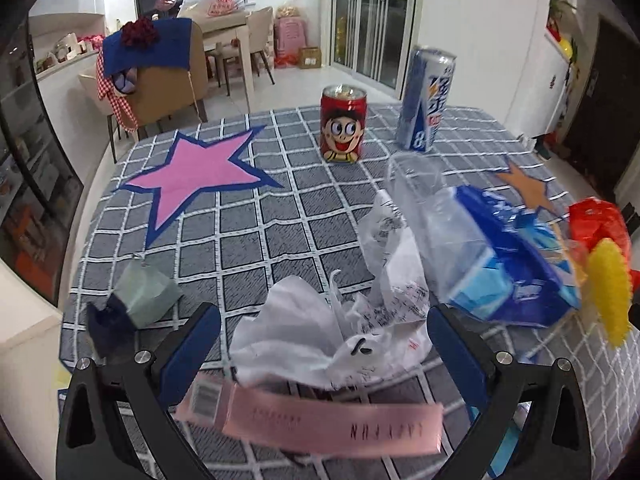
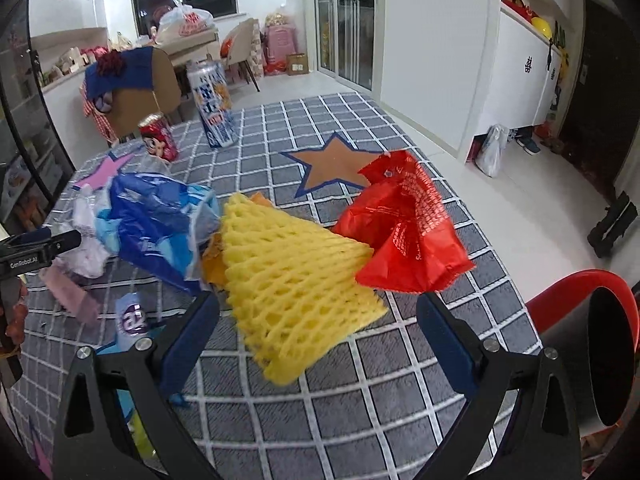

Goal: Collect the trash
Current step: 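Grasp the yellow foam net with the right tool while the left tool grasps white paper, then carry the net and paper to the black bin and open both tools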

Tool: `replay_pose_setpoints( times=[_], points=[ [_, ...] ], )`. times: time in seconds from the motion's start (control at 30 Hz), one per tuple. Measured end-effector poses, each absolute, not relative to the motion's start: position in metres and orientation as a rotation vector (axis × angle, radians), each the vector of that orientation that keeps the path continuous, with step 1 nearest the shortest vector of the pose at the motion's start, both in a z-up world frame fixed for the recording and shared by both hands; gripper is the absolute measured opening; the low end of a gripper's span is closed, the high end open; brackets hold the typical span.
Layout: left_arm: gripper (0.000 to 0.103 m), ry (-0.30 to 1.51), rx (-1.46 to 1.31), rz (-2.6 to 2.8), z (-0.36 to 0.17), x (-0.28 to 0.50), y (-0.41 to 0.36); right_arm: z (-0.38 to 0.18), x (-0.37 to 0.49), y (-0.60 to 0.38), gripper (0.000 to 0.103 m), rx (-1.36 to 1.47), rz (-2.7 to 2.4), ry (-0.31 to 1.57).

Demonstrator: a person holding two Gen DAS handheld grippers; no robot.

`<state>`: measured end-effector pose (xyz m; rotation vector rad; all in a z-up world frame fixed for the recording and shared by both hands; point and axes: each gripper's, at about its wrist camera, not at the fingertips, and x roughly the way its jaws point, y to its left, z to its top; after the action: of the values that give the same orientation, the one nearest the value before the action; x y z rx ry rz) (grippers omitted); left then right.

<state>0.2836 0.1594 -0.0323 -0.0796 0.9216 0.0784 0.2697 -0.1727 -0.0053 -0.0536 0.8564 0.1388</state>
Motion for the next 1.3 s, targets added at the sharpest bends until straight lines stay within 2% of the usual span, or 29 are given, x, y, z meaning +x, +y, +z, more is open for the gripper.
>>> replay_pose_setpoints(
  times=[0.07,0.1,0.13,0.17,0.2,0.23,0.3,0.6,0.97,1.3],
  points=[
    [0.103,0.921,-0.094,0.068,-0.038,0.286,0.159,-0.012,0.275,-0.169,0.088,-0.079,0.126,0.871],
    [0.103,0.918,-0.095,0.064,-0.039,0.286,0.157,-0.015,0.277,-0.168,0.076,-0.090,0.125,0.879],
    [0.103,0.914,-0.091,0.056,-0.039,0.286,0.155,-0.016,0.278,-0.167,0.059,-0.094,0.130,0.887],
    [0.103,0.911,-0.081,0.051,-0.039,0.286,0.152,-0.018,0.279,-0.167,0.049,-0.093,0.137,0.895],
    [0.103,0.907,-0.065,0.056,-0.038,0.286,0.149,-0.020,0.279,-0.166,0.031,-0.087,0.148,0.903],
    [0.103,0.901,-0.055,0.051,-0.037,0.285,0.147,-0.019,0.278,-0.166,0.021,-0.085,0.151,0.903],
    [0.103,0.897,-0.043,0.041,-0.034,0.282,0.144,-0.016,0.273,-0.166,0.009,-0.074,0.164,0.890],
    [0.103,0.878,-0.096,0.019,-0.023,0.271,0.151,0.017,0.241,-0.171,0.007,-0.012,0.265,0.832],
    [0.103,0.731,-0.112,-0.045,0.040,0.211,0.142,0.048,0.200,-0.196,0.007,0.077,0.304,0.770],
    [0.103,0.658,-0.106,-0.218,0.085,0.174,0.082,0.061,0.166,-0.244,0.007,0.161,0.278,0.728]
  ],
)
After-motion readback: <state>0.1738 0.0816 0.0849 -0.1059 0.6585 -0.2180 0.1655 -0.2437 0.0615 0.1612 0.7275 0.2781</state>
